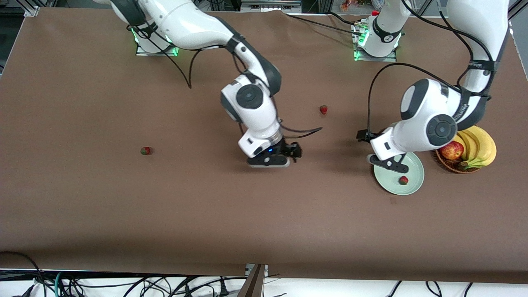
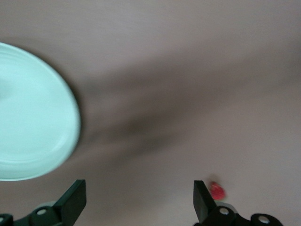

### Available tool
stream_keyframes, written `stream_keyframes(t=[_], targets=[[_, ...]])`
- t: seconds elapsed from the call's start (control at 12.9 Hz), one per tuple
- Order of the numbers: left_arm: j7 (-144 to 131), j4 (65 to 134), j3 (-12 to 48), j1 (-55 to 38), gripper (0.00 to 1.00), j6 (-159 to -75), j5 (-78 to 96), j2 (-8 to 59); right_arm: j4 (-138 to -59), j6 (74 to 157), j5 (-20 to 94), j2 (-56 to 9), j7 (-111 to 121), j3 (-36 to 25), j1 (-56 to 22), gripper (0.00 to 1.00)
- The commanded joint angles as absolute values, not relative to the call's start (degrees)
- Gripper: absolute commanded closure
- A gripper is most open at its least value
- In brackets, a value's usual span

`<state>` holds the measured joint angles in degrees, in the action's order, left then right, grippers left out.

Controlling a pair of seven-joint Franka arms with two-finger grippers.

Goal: Collect all strawberries into plate
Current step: 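Move the right gripper to the last strawberry while the left gripper reaches mid-table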

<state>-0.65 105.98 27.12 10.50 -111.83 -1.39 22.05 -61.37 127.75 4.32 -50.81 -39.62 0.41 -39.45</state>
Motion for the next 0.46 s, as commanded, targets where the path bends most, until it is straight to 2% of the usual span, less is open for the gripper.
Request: stream_keyframes(t=[0.0, 0.15, 0.39], targets=[[-10.9, 112.2, 34.3, 10.1, 0.0, -113.6, -0.6, 17.8, -63.1, 119.3, 4.9, -47.4, -30.9, 1.1, -34.7, 0.0], [-16.2, 116.4, 37.4, 9.8, 0.0, -117.1, -1.1, 17.8, -63.1, 113.7, 4.8, -46.6, -26.6, 1.1, -30.1, 0.0], [-24.7, 128.1, 38.3, 6.0, 0.0, -132.1, -1.4, 18.2, -63.0, 107.0, 4.2, -46.2, -18.1, 0.9, -23.6, 0.0]])
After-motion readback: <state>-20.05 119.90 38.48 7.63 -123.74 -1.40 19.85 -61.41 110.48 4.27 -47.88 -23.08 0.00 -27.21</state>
